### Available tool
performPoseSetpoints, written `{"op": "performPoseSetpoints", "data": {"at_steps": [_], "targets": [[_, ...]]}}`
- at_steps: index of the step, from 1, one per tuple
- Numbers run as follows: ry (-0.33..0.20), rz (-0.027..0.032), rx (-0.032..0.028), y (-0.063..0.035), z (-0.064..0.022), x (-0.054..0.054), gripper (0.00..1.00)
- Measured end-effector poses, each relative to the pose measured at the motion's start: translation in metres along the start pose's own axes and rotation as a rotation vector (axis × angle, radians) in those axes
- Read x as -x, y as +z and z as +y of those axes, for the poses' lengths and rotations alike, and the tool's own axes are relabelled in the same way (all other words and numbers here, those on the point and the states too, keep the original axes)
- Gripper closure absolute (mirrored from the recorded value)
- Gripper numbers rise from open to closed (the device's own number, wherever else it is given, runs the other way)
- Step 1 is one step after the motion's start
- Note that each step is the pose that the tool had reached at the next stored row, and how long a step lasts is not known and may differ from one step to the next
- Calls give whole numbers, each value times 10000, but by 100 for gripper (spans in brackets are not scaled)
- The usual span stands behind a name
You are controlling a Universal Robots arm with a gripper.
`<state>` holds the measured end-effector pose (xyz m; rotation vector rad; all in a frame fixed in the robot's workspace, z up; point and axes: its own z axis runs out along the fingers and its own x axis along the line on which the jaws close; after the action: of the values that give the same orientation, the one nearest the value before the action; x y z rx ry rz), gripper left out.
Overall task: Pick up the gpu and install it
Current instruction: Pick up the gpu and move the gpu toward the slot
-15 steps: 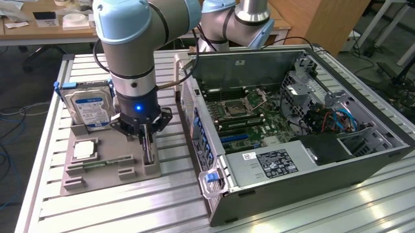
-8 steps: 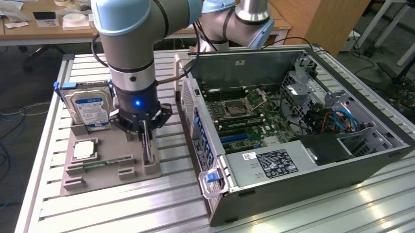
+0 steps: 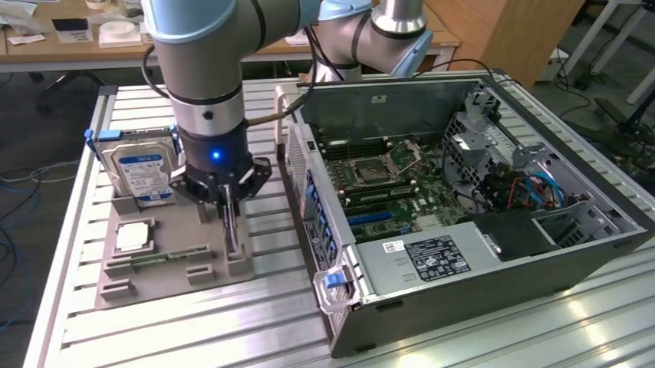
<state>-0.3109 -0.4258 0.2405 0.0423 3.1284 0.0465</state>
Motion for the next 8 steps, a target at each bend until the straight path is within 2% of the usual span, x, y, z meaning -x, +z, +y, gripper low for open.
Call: {"op": "performPoseSetpoints", "data": {"at_steps": [8], "targets": [[1,0,1,-77,2,1,72]]}}
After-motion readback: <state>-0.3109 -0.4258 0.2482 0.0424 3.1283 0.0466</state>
